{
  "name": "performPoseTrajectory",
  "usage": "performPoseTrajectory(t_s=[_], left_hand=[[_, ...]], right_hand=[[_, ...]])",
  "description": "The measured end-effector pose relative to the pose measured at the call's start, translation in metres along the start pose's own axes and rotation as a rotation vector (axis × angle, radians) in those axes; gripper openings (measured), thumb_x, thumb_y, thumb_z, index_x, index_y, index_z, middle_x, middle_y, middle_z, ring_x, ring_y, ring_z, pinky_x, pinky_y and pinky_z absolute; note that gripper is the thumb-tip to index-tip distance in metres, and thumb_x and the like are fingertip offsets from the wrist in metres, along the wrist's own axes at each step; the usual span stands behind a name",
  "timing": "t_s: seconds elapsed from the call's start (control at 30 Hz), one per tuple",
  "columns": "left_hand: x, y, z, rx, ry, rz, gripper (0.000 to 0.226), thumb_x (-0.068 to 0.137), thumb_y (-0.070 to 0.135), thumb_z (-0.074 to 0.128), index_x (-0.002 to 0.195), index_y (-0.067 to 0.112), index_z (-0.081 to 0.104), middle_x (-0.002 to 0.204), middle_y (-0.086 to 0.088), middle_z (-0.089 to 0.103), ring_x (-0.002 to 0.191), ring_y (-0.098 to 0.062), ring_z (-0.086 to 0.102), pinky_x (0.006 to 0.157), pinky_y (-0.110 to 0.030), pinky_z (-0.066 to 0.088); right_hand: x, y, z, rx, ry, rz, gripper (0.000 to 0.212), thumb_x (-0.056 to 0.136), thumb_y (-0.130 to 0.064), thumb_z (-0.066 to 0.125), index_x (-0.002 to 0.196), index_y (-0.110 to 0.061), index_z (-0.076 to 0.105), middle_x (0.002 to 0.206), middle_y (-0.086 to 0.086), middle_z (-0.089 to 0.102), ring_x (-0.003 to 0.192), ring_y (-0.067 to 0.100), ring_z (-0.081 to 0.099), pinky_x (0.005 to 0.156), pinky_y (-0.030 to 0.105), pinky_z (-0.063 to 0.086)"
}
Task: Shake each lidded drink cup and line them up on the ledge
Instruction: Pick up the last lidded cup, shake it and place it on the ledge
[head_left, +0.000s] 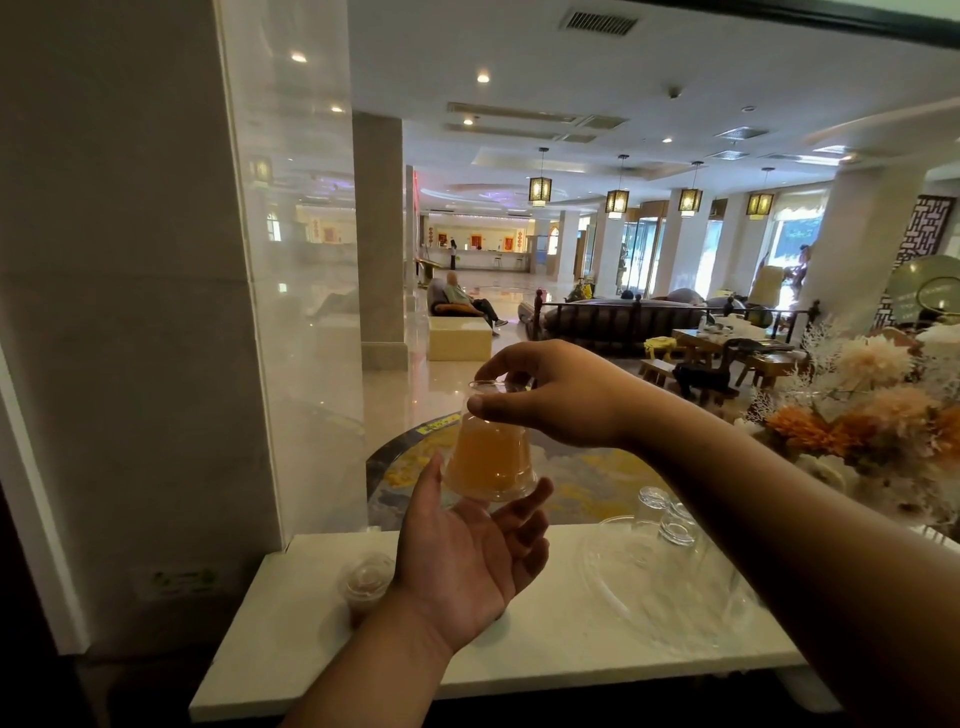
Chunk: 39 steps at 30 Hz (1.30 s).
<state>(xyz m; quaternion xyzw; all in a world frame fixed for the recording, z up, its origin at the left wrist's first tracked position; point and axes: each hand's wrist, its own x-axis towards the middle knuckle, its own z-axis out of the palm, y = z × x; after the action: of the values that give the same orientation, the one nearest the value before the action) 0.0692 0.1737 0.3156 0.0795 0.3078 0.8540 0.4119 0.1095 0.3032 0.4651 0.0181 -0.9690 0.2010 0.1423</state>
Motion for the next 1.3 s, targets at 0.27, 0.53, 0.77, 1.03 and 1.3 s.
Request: performPoseTrajectory(t_s=[0.27,0.53,0.77,1.03,1.3], left_hand=[[0.004,-0.002,0.001,-0.007,0.013,-0.012,0.085,0.088,0.079,0.048,0.135,0.011,0.066,0.130,-0.023,0.072,0.090,-0.031,0.070,0.079,-0.039,0.051],[0.008,-0.004,-0.001,-0.022,0.015,-0.018,0.086,0.088,0.080,0.048,0.137,0.011,0.064,0.127,-0.023,0.073,0.088,-0.030,0.070,0.078,-0.039,0.052],[0.016,0.006,0.000,0.017,0.007,0.010,0.081,0.092,0.074,0.050,0.134,0.007,0.066,0.133,-0.028,0.069,0.105,-0.038,0.069,0.089,-0.044,0.052],[0.056,0.025,0.002,0.770,0.169,0.241,0.067,0.068,0.064,0.083,0.123,0.030,0.064,0.123,-0.014,0.075,0.097,-0.029,0.077,0.074,-0.041,0.064],[0.126,-0.033,-0.006,1.757,0.092,0.254,0.080,0.063,0.064,0.084,0.133,0.050,0.048,0.129,0.006,0.063,0.107,-0.017,0.065,0.092,-0.043,0.062]], right_hand=[[0.003,0.005,0.001,0.004,-0.016,0.008,0.056,0.090,-0.058,0.061,0.134,-0.024,0.062,0.132,0.003,0.065,0.114,0.018,0.062,0.089,0.030,0.050],[0.005,0.006,0.002,-0.007,-0.028,0.016,0.056,0.090,-0.058,0.060,0.135,-0.024,0.062,0.132,0.003,0.065,0.110,0.015,0.061,0.086,0.029,0.049],[-0.006,0.020,0.005,0.130,0.020,0.074,0.051,0.091,-0.053,0.061,0.134,-0.025,0.060,0.118,-0.001,0.067,0.094,0.016,0.068,0.077,0.032,0.059],[-0.062,0.112,0.081,1.037,0.212,0.393,0.039,0.095,0.001,0.059,0.130,-0.016,0.060,0.114,0.011,0.072,0.100,0.036,0.072,0.091,0.050,0.060],[-0.071,0.195,0.186,1.421,0.252,0.721,0.029,0.090,0.010,0.050,0.104,-0.003,0.073,0.098,0.027,0.066,0.090,0.032,0.057,0.078,0.039,0.047]])
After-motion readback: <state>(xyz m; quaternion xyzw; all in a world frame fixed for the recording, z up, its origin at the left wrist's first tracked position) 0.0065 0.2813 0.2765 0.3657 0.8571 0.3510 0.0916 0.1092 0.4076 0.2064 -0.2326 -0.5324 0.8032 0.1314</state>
